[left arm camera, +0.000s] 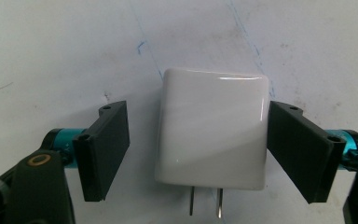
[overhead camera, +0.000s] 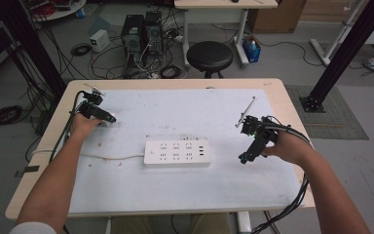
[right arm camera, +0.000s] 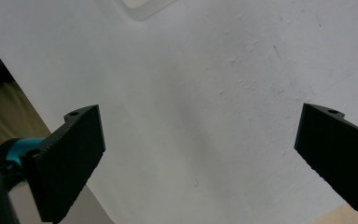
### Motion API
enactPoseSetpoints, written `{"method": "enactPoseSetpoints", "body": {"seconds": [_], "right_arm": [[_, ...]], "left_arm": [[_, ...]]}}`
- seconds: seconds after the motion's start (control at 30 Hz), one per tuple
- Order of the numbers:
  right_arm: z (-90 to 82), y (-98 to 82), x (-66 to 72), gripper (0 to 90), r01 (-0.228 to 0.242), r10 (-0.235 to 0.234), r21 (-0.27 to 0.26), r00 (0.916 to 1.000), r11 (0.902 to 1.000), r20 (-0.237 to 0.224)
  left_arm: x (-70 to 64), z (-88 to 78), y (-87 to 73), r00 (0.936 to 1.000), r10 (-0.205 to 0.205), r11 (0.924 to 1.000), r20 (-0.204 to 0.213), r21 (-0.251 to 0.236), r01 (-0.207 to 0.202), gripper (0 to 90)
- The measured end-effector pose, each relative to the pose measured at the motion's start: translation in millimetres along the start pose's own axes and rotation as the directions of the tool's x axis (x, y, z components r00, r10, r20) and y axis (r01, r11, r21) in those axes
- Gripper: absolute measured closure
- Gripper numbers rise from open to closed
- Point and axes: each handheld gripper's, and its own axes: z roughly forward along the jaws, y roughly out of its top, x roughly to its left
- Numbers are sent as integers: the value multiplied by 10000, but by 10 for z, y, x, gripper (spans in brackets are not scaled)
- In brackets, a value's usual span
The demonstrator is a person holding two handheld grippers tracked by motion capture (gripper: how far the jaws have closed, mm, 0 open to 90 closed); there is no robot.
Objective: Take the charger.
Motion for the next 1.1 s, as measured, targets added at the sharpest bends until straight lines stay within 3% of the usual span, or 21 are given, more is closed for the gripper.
{"method": "enactPoseSetpoints", "body": {"seconds": [0.27, 0.43, 0.63, 0.83, 0.97, 1.1], "right_arm": [[6, -3, -14, 9, 42, -42, 17, 10000, 10000, -5], [25, -16, -12, 10, 7, -8, -13, 10000, 10000, -67], [19, -36, -9, 10, -37, 37, -71, 10000, 10000, -42], [12, -39, 0, 10, -56, 56, -117, 10000, 9999, -14], [11, -44, 16, 10, -1, 3, -191, 10000, 9998, 67], [4, -63, 38, 10, -47, 49, -254, 10000, 9997, 84]], "left_arm": [[5, 13, -3, 9999, 164, 9999, 52, -12, -164, 307], [-17, 5, 1, 9992, 380, 9993, 114, -45, -380, 421], [-26, -25, -5, 9983, 563, 9984, 132, 48, -564, 424], [-61, -173, 1, 9972, 736, 9969, 109, -290, -733, 424], [-141, -372, -11, 9941, 1071, 9922, 176, -657, -1058, 424], [-291, -609, -46, 9837, 1706, 9804, 563, -1097, -1637, 424]]}}
